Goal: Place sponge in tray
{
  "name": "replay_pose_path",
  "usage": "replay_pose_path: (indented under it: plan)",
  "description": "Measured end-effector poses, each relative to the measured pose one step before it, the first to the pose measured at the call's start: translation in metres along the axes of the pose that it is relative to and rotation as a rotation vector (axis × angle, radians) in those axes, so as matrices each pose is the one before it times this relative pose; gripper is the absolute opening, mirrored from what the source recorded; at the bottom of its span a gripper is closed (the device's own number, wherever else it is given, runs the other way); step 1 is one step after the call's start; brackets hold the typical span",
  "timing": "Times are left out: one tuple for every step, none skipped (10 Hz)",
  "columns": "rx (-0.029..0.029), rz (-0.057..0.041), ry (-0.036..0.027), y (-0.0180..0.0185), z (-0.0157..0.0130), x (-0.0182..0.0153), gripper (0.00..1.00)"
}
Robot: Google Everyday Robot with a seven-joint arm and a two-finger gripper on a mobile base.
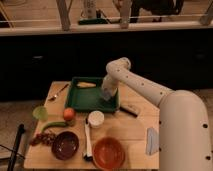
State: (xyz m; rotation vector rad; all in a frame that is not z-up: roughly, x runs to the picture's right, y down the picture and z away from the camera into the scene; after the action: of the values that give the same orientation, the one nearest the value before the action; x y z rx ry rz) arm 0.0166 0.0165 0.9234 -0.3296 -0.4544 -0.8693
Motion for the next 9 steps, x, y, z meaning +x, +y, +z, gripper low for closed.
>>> replay_pose_path:
  plan:
    - [-0.00182, -0.0197, -0.00619, -0.00287, 0.0005, -0.00401, 0.0]
    - [-0.00163, -0.0151, -0.00484, -0.00276, 0.00077, -0.00292, 0.0]
    - [-0.00135, -0.01114, -0.00375, -0.00246, 0.0008, -0.0021, 0.0]
    - [-0.00337, -0.01583, -0.00617, -0.00352, 0.00197, -0.00335, 0.0]
    - [-0.00328, -0.01806, -0.00674, -0.00514, 0.00181, -0.00348, 0.0]
    - [-0.00362, -0.01149, -0.0039, -0.00323, 0.00121, -0.00187, 0.0]
    - [-0.00473, -0.01316, -0.00569, -0.00363, 0.00192, -0.00263, 0.0]
    - [-0.00302, -0.01233, -0.00468, -0.00419, 0.00152, -0.00257, 0.0]
    - [-0.00324, -0.01012, -0.00458, -0.00251, 0.00144, -0.00207, 0.0]
